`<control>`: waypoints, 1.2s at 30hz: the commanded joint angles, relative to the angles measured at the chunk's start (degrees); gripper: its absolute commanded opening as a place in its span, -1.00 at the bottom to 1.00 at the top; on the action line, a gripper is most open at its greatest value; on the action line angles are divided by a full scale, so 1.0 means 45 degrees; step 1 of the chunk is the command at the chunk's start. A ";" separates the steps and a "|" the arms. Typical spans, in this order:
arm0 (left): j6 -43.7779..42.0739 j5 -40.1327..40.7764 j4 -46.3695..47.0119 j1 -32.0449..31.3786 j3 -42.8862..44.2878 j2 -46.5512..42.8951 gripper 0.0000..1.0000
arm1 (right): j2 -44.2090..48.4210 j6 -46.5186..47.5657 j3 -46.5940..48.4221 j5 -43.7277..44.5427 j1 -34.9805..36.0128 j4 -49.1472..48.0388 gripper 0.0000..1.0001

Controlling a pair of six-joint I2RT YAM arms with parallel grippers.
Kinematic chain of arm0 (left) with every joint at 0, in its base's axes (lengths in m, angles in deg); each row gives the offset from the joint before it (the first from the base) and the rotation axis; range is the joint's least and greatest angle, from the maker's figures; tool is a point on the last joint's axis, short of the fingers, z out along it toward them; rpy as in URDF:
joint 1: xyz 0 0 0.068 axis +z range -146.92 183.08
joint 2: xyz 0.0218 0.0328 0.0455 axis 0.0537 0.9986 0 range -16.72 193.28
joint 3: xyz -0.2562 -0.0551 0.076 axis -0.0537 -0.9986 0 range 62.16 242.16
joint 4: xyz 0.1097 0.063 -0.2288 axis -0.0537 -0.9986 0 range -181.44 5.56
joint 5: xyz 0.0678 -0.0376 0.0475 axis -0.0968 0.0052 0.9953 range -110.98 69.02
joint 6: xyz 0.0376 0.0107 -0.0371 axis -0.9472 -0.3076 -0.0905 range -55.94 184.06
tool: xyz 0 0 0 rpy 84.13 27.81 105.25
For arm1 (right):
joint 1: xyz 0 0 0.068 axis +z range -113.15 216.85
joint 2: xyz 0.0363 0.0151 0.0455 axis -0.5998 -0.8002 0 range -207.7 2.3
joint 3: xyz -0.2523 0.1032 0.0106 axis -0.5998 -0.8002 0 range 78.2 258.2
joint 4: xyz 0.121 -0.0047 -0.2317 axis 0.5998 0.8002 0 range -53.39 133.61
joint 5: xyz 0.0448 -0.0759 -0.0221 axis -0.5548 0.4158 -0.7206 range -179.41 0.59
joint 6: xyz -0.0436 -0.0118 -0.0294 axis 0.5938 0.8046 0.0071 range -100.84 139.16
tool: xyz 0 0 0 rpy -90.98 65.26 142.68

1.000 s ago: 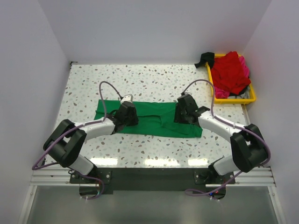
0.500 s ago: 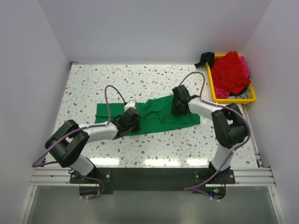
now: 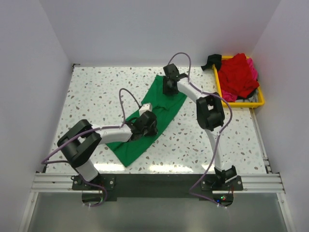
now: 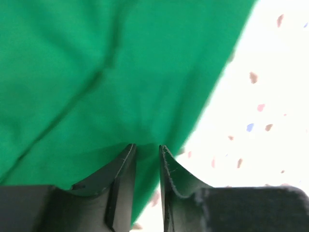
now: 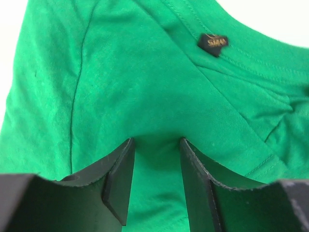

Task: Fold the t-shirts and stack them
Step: Fold the tshirt

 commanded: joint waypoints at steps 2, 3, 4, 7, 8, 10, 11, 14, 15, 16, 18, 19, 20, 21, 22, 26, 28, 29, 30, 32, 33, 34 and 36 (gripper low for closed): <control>-0.0033 -0.0427 -0.0821 -0.0010 0.2684 0.0772 -0.35 | -0.1929 0.1098 0.3297 -0.0721 -0.0036 0.1759 -0.03; -0.0401 -0.0175 -0.1020 -0.0010 0.2958 0.0792 -0.28 | -0.2105 0.1293 0.3674 -0.0742 -0.0036 0.1798 0.01; -0.0618 -0.0037 -0.1312 0.0009 0.3173 0.0695 -0.26 | -0.2223 0.1372 0.4219 -0.0761 -0.0056 0.1895 0.05; -0.1339 0.0821 -0.1781 0.0127 0.2808 -0.0026 -0.19 | -0.2050 0.1374 0.4615 -0.1267 -0.0095 0.1993 0.14; -0.1517 0.1056 -0.1841 0.0204 0.2553 -0.0280 -0.18 | -0.1875 0.1315 0.4615 -0.1501 -0.0095 0.1955 0.19; -0.1908 0.1643 -0.1939 0.0244 0.1697 -0.1061 -0.13 | -0.1055 0.1022 0.4324 -0.1796 -0.0095 0.1567 0.25; -0.2044 0.1683 -0.1940 0.0302 0.1440 -0.1295 -0.13 | -0.0704 0.0866 0.3878 -0.1797 -0.0114 0.1467 0.28; -0.2143 0.2132 -0.2428 0.0283 0.0561 -0.1882 -0.15 | 0.0313 0.0378 0.2921 -0.1777 -0.0114 0.1194 0.29; -0.2085 0.2229 -0.2428 0.0283 0.0268 -0.2174 -0.18 | 0.0721 0.0222 0.2665 -0.1816 -0.0095 0.1154 0.28; -0.2085 0.2269 -0.2409 0.0283 -0.0257 -0.2312 -0.20 | 0.0918 0.0124 0.1986 -0.1913 -0.0076 0.0961 0.27; -0.2027 0.2192 -0.2312 0.0263 -0.0748 -0.2624 -0.23 | 0.1309 -0.0129 0.1221 -0.1991 -0.0076 0.0706 0.23; -0.2046 0.2152 -0.2272 0.0263 -0.1079 -0.2665 -0.24 | 0.1620 -0.0208 0.0811 -0.2031 -0.0095 0.0357 0.22; -0.2046 0.2113 -0.2272 0.0225 -0.1179 -0.2704 -0.25 | 0.1797 -0.0248 0.0072 -0.2166 -0.0076 0.0160 0.20; -0.2046 0.2036 -0.2252 0.0186 -0.1393 -0.2685 -0.29 | 0.1896 -0.0345 -0.0264 -0.2187 -0.0056 -0.0171 0.15; -0.2046 0.2016 -0.2233 0.0127 -0.1511 -0.2685 -0.30 | 0.2013 -0.0385 -0.0712 -0.2226 -0.0075 -0.0271 0.14; -0.1812 0.1625 -0.2076 -0.0301 -0.1922 -0.2431 -0.37 | 0.1800 -0.0424 -0.1106 -0.2324 -0.0056 -0.0428 0.03; -0.1461 0.1605 -0.2115 -0.0575 -0.2116 -0.2372 -0.39 | 0.1663 -0.0366 -0.1185 -0.2305 -0.0056 -0.0428 -0.02; -0.1286 0.1586 -0.2077 -0.0866 -0.2195 -0.2372 -0.40 | 0.1488 -0.0346 -0.1263 -0.2304 -0.0075 -0.0447 -0.06; -0.0878 0.1412 -0.2018 -0.1005 -0.2292 -0.2391 -0.41 | 0.1429 -0.0307 -0.1283 -0.2285 -0.0056 -0.0467 -0.07; -0.0388 0.1177 -0.1726 -0.1510 -0.2507 -0.2275 -0.42 | 0.1195 -0.0229 -0.1186 -0.2285 -0.0056 -0.0409 -0.13; 0.0156 0.0982 -0.1609 -0.1707 -0.2566 -0.2197 -0.43 | 0.0942 -0.0074 -0.1127 -0.2285 -0.0056 -0.0331 -0.14; 0.0374 0.0864 -0.1356 -0.1922 -0.2528 -0.2119 -0.43 | 0.0785 0.0024 -0.0837 -0.2150 -0.0075 -0.0137 -0.14; 0.0842 0.0669 -0.1159 -0.2411 -0.2198 -0.1651 -0.42 | 0.0279 0.0395 -0.0445 -0.1895 -0.0056 0.0117 -0.15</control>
